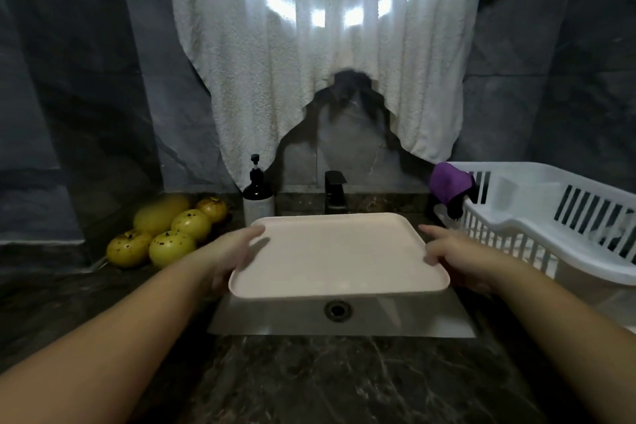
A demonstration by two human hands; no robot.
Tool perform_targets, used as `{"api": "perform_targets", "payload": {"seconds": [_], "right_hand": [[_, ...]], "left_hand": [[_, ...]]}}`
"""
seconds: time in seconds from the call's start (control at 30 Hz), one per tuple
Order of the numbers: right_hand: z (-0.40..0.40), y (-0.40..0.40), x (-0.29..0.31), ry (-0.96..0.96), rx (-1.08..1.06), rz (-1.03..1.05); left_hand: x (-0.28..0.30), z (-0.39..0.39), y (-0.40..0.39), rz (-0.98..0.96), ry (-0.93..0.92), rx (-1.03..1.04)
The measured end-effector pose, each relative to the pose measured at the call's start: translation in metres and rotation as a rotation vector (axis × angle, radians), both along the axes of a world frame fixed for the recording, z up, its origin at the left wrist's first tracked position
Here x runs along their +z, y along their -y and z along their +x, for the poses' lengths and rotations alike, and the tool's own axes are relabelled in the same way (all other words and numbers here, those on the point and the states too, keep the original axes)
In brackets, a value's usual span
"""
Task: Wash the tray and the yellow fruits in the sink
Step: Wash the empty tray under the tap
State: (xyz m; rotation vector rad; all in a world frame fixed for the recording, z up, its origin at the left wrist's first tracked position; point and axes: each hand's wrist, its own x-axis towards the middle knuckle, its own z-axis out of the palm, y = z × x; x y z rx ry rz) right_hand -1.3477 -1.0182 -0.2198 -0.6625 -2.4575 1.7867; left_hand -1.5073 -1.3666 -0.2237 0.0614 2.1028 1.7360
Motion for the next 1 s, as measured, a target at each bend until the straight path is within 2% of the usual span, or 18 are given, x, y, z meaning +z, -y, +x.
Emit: {"api": "perform_targets", "payload": {"seconds": [0.1,0.23,0.4,0.5,0.67,0.73,0.8,0.93,1.0], "right_hand": [[0.001,0.0,0.004,0.051,0.033,0.071],[-0.008,0.01,0.013,-0.033,0.014,0.131],[-0.046,0.011,0.035,-0.273,-0.22,0.587],[-0.069,0.0,0.054,-0.302,-0.302,0.781],[-0.095,-0.047,0.077,0.021,-0.286,1.191],[-0.102,-0.064,0.086,0.04,-0.264,1.182],[-0.109,-0.077,0.089,0.09,-0.211,1.279],[-0.125,-0.092,0.085,0.476,-0.001,1.444],[-0.128,-0.095,0.081,0.541,0.092,1.51]], "left_hand": [[-0.015,0.0,-0.006,-0.039,-0.039,0.121],[-0.021,-0.007,-0.009,0.035,-0.185,0.217],[-0.025,-0.015,-0.026,0.145,-0.227,0.236],[-0.027,-0.016,-0.045,0.224,-0.193,0.233],[-0.024,-0.028,-0.072,0.246,-0.205,0.224],[-0.019,-0.035,-0.082,0.226,-0.222,0.223],[-0.017,-0.042,-0.088,0.2,-0.248,0.229],[-0.028,-0.054,-0.086,0.171,-0.277,0.226],[-0.034,-0.057,-0.084,0.168,-0.277,0.227]]}}
